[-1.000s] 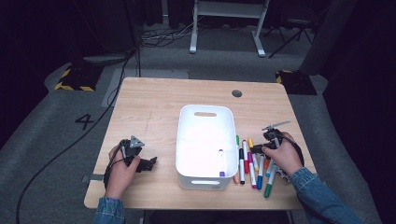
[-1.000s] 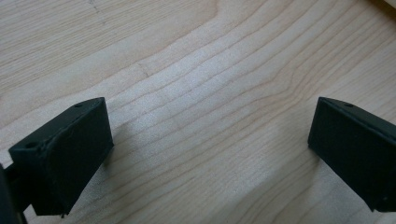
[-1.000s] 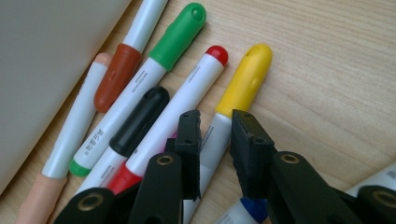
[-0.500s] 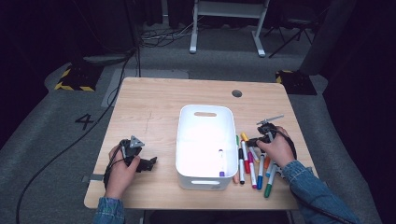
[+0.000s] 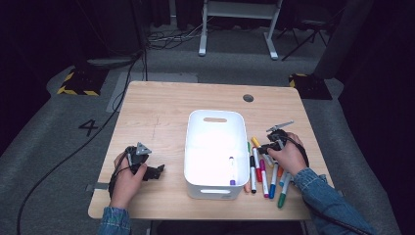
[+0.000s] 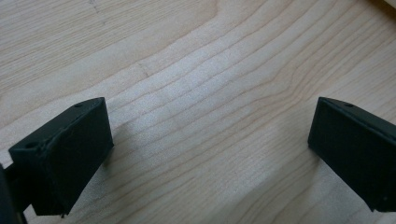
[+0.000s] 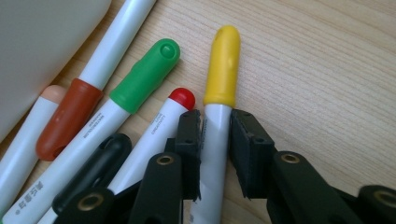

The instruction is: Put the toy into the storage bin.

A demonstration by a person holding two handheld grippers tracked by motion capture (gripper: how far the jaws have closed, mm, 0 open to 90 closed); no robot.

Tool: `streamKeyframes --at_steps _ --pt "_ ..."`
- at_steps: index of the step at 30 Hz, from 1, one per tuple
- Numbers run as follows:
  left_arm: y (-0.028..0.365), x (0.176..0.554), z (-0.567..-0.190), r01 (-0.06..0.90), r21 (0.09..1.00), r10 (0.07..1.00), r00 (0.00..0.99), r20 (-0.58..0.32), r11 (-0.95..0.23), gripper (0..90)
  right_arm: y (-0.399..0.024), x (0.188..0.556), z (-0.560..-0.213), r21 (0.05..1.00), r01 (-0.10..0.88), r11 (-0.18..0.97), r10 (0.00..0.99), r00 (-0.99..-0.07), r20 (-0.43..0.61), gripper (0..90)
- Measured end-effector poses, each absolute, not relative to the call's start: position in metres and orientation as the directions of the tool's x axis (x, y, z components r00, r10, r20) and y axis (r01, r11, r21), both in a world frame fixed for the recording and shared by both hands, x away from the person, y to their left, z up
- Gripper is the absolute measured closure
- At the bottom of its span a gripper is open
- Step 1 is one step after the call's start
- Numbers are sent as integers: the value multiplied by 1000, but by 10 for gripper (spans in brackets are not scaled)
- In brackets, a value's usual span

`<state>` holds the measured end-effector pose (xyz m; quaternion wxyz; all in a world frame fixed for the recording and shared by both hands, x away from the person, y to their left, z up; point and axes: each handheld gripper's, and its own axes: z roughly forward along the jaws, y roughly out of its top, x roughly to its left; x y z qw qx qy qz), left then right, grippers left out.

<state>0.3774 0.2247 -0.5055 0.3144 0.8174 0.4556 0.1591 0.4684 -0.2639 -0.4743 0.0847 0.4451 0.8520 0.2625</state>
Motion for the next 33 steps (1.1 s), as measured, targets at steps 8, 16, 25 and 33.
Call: streamKeyframes --at_steps 8,16,25,33 --pt "225 377 -506 646 660 846 532 -27 -385 0 -266 471 -474 522 737 429 820 -560 117 766" --pt "225 377 -506 646 659 846 532 -27 -385 0 -269 470 -467 540 739 402 818 -555 151 767" --pt "225 377 -505 645 660 846 532 -25 -386 0 -273 466 -447 577 723 380 801 -569 186 767" --pt "225 377 -506 645 659 845 533 -26 -387 0 -273 457 -417 629 694 350 770 -596 230 767"
